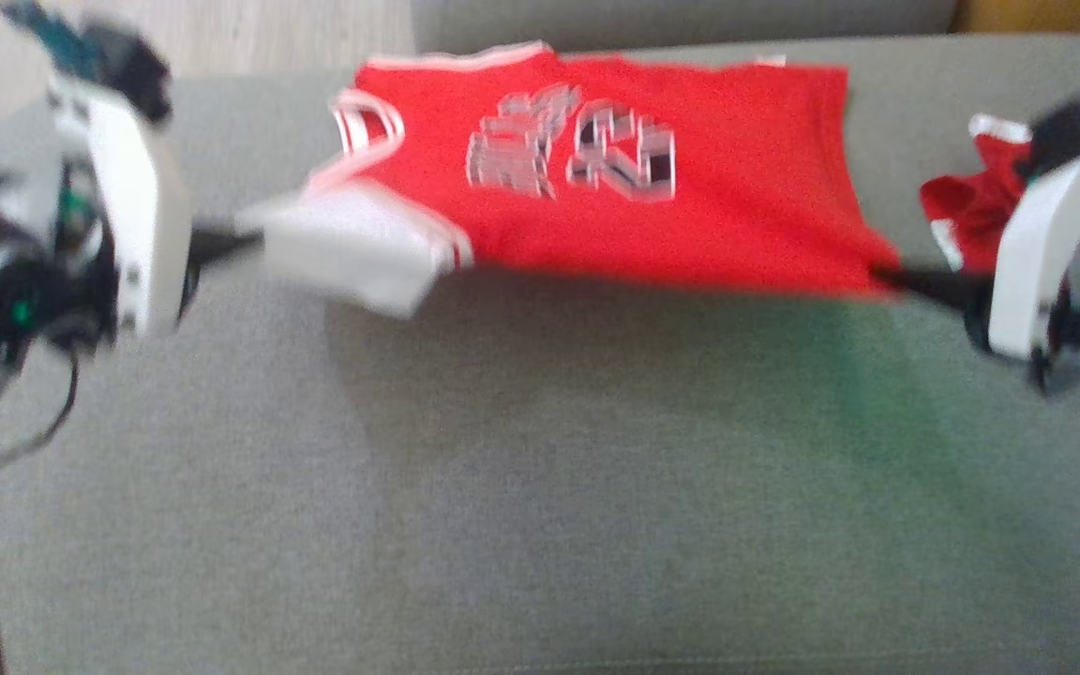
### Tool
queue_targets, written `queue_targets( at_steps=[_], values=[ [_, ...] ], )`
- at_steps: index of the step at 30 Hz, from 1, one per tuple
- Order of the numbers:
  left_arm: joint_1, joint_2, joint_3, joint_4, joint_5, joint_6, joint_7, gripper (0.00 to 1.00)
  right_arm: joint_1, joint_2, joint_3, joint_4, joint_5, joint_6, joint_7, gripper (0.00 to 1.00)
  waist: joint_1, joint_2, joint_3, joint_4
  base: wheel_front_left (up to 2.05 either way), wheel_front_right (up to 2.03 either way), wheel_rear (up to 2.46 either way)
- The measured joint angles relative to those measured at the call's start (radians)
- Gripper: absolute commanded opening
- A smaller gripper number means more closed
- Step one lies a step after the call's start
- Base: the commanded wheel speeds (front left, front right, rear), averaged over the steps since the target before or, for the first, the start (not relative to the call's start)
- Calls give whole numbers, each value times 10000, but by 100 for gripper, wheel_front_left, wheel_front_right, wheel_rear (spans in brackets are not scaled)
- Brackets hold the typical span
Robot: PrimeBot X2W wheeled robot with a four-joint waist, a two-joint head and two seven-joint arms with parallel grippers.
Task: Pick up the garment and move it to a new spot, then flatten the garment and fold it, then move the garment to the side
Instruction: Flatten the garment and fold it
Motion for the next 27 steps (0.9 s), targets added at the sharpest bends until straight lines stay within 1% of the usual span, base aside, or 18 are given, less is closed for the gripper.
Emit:
queue_targets(
  at_steps=[2,3,5,8,11,16,19,21,23,27],
  values=[
    [521,456,-163,-619,-441,2,533,0,415,-190,228,-71,100,0,568,0,0,0,-280,-49,0,0,0],
    [521,456,-163,-619,-441,2,533,0,415,-190,228,-71,100,0,568,0,0,0,-280,-49,0,0,0],
    [919,817,-263,-1279,-765,86,974,0,787,-387,362,-245,109,0,980,0,0,0,-501,-94,0,0,0],
    [1429,1306,-485,-2295,-1360,437,1687,0,1244,-545,479,-646,107,0,1429,0,0,0,-743,-162,0,0,0],
    [2041,1860,-629,-3392,-1904,848,2199,0,1677,-773,577,-1319,104,0,1756,0,0,0,-892,-223,0,0,0],
    [2882,2696,-815,-5022,-2694,1534,2798,0,2481,-1630,646,-2452,63,0,2401,0,0,0,-955,-258,0,0,0],
    [3116,3127,-865,-5833,-2972,1881,3078,0,2833,-2222,671,-3037,-50,0,2951,0,0,0,-937,-269,0,0,0],
    [3121,3346,-857,-6224,-3173,2088,3147,0,2926,-2533,696,-3304,-127,0,3183,0,0,0,-892,-297,0,0,0],
    [3118,3419,-823,-6454,-3292,2243,3172,0,2894,-2698,686,-3411,-128,0,3273,0,0,0,-825,-348,0,0,0],
    [3080,3386,-784,-6523,-3415,2313,3329,0,2788,-2671,577,-3298,-211,0,3373,0,0,0,-685,-490,0,0,0]
  ],
)
